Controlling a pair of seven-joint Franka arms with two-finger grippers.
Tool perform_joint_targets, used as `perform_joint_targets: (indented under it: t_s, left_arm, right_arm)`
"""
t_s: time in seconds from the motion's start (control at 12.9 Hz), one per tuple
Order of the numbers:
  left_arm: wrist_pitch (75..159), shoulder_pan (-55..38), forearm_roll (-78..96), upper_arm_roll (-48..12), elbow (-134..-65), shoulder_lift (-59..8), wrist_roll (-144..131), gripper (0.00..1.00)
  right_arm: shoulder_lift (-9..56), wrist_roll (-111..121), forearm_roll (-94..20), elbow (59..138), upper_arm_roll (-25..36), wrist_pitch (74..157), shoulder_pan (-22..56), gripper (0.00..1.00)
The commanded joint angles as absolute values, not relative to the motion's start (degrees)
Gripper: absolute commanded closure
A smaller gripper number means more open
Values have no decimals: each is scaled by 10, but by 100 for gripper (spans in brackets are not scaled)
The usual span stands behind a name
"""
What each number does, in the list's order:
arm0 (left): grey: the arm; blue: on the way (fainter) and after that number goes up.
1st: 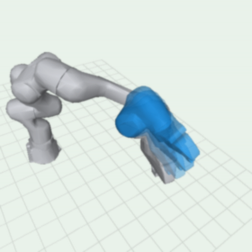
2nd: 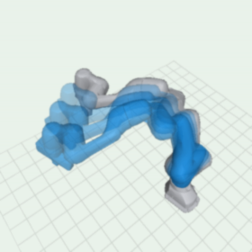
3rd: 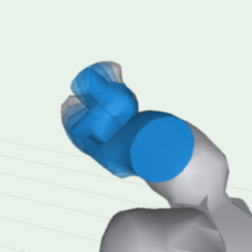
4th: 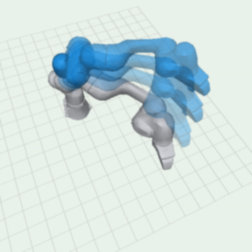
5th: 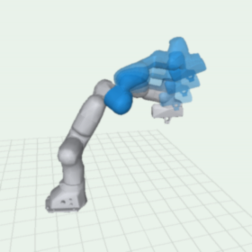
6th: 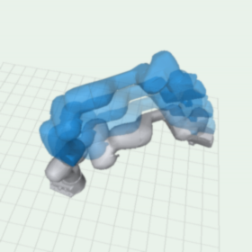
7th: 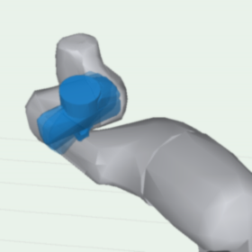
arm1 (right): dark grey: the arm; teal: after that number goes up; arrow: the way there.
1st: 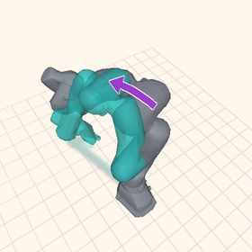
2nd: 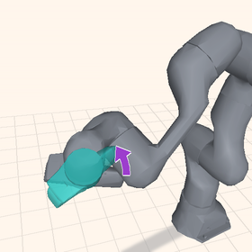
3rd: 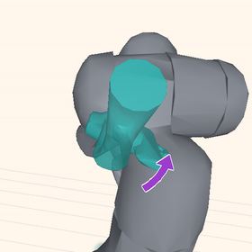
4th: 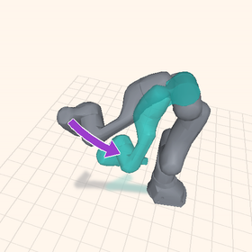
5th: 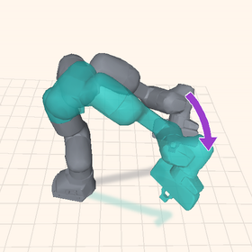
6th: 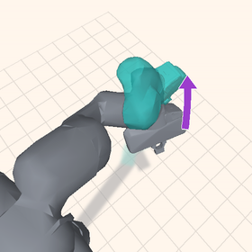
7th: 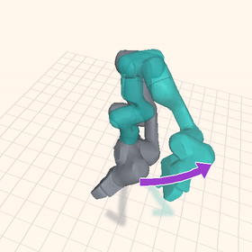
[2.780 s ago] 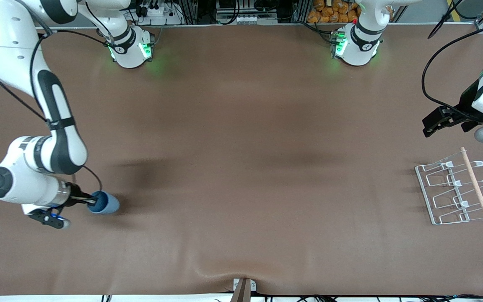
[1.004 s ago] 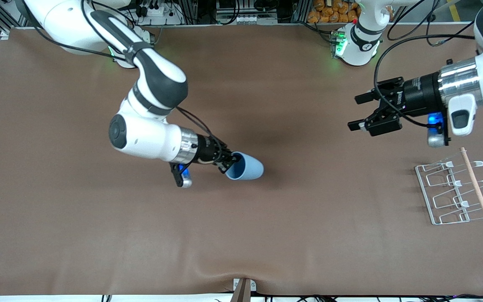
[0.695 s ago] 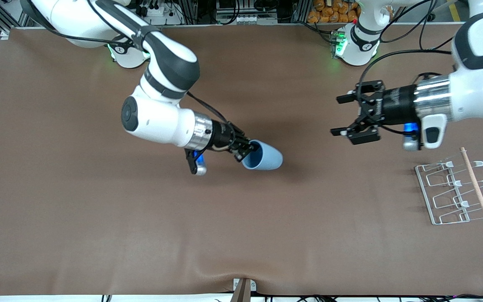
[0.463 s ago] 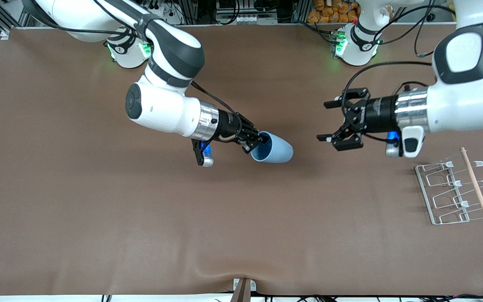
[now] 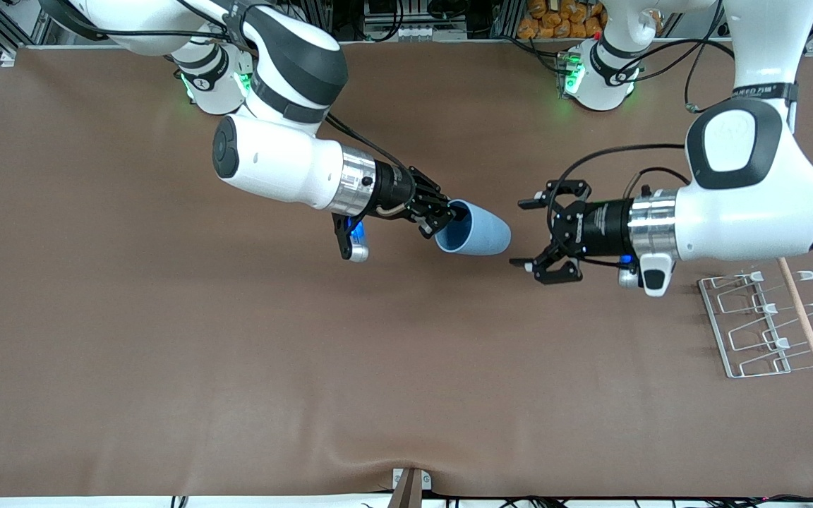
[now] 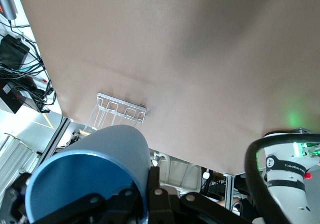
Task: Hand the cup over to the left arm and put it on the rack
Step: 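Lift the blue cup with the right gripper while the left gripper approaches, then close the left gripper on the cup's base beside the right gripper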
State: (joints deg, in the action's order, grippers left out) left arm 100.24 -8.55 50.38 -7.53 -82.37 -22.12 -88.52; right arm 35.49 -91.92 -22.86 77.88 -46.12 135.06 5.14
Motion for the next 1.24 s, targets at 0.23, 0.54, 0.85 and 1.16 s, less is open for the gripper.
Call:
perform_joint_targets:
  t_s: [0.23, 0.54, 0.85, 1.16]
  left_arm:
    - [1005, -104, 523, -73, -771, -253, -960, 0]
    - [1013, -134, 491, -71, -774, -251, -954, 0]
    - [1015, -141, 459, -72, -775, -253, -946, 0]
    - [1013, -134, 458, -72, -776, -253, -945, 28]
  right_arm:
    - [345, -935, -243, 786, -466, 1383, 57, 100]
    - [345, -936, -238, 785, -465, 1389, 65, 100]
    - [345, -935, -237, 785, -464, 1389, 65, 100]
    - [345, -935, -237, 786, -464, 1389, 65, 100]
